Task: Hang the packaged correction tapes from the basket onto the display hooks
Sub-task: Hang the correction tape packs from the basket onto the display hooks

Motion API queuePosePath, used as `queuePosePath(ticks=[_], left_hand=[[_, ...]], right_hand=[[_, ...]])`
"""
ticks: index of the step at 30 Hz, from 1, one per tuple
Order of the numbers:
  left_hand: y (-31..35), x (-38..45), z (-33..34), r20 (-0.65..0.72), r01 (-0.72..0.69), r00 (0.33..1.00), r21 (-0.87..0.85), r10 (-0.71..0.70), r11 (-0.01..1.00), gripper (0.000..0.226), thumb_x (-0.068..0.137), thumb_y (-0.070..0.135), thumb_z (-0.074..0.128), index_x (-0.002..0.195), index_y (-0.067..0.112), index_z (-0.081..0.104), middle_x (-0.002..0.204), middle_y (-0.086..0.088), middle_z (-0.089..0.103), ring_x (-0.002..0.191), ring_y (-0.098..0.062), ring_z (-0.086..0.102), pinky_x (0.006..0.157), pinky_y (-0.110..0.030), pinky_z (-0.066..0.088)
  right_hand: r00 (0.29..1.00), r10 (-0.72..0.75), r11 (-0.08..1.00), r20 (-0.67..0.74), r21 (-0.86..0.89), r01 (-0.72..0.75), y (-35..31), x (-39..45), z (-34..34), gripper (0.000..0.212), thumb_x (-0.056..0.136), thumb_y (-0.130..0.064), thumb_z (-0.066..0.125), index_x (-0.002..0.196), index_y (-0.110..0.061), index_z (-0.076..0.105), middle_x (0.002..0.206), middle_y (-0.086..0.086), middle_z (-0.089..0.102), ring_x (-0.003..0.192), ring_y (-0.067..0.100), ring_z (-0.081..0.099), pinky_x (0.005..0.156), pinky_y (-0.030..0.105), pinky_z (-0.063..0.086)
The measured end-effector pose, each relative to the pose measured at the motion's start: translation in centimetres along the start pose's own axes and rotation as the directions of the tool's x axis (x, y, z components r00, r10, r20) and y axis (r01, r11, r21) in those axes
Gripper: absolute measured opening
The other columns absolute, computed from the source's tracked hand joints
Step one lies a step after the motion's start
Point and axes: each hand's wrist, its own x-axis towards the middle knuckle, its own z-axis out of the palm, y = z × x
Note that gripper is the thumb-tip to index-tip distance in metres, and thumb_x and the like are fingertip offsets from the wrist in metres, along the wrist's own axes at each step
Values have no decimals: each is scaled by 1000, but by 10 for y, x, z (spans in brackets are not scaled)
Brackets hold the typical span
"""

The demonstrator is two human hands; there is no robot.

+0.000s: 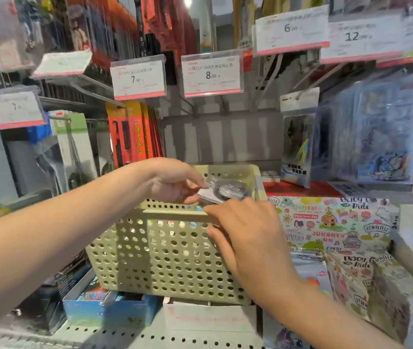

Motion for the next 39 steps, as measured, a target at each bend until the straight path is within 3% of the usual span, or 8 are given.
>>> queuePosePath(ticks=[10, 13, 21, 26, 31, 34, 37, 39], left_hand=[[1, -1, -7, -3, -71, 997, -133, 71, 989, 16, 90, -9, 47, 82, 0, 57, 78, -13, 61, 61, -13, 60, 46, -15, 52], [1, -6, -11, -51, -112, 993, -168, 105, 979, 20, 89, -10, 47, 79, 3, 57, 59, -7, 66, 45, -9, 62, 41, -14, 49], [1, -17, -22, -135, -188, 979, -320, 152, 929, 38, 84, -10, 54, 119, 3, 51, 65, -12, 69, 46, -12, 65, 39, -16, 49], [6, -21, -15, -146, -230, 971, -354, 190, 907, 35, 84, -10, 54, 116, 3, 53, 68, -13, 67, 45, -13, 65, 38, -16, 49], [7, -16, -5, -146, -244, 968, -367, 204, 898, 36, 83, -11, 55, 115, 4, 50, 69, -14, 68, 47, -14, 65, 40, -16, 49], [7, -14, -1, -146, -249, 967, -366, 208, 897, 35, 83, -12, 55, 113, 5, 49, 70, -14, 67, 55, -16, 64, 41, -16, 49], [7, -13, 0, -128, -246, 969, -374, 213, 894, 25, 83, -12, 55, 101, 6, 52, 59, -12, 70, 47, -15, 66, 41, -16, 49], [9, -13, 1, -112, -245, 969, -380, 218, 892, 18, 83, -11, 55, 92, 5, 54, 57, -11, 70, 46, -14, 66, 43, -16, 50]], right_hand=[[997, -40, 999, 71, -31, 42, 3, 1, -3, 23, 83, -27, 55, 102, -18, 65, 84, -5, 66, 75, 20, 60, 70, 31, 35], [989, -58, 997, 133, -44, 65, 5, 5, -9, 27, 84, -34, 52, 102, -19, 67, 84, -6, 66, 72, 17, 62, 68, 30, 37], [939, 324, 868, 114, 359, -343, 33, 44, -38, 38, 82, -51, 49, 108, -25, 59, 99, -11, 57, 88, 5, 57, 77, 24, 48], [733, 577, 572, 361, 462, -678, 60, 68, -32, 48, 88, -39, 53, 129, -18, 42, 106, 0, 56, 86, 15, 61, 86, 37, 52], [528, 582, 170, 619, 543, -823, 73, 76, -22, 53, 83, -41, 62, 126, -20, 38, 88, -4, 59, 60, 3, 57, 70, 28, 49], [488, 514, -39, 706, 587, -809, 80, 80, -21, 33, 83, -24, 68, 91, -24, 36, 54, -7, 64, 47, 2, 61, 64, 32, 55], [480, 518, -187, 708, 642, -744, 83, 82, -24, 50, 79, -9, 70, 109, -21, 33, 98, 14, 70, 71, 17, 73, 60, 30, 58], [451, 532, -211, 717, 627, -750, 79, 83, -30, 39, 77, -4, 69, 107, -10, 45, 90, 15, 72, 66, 17, 73, 51, 24, 56]])
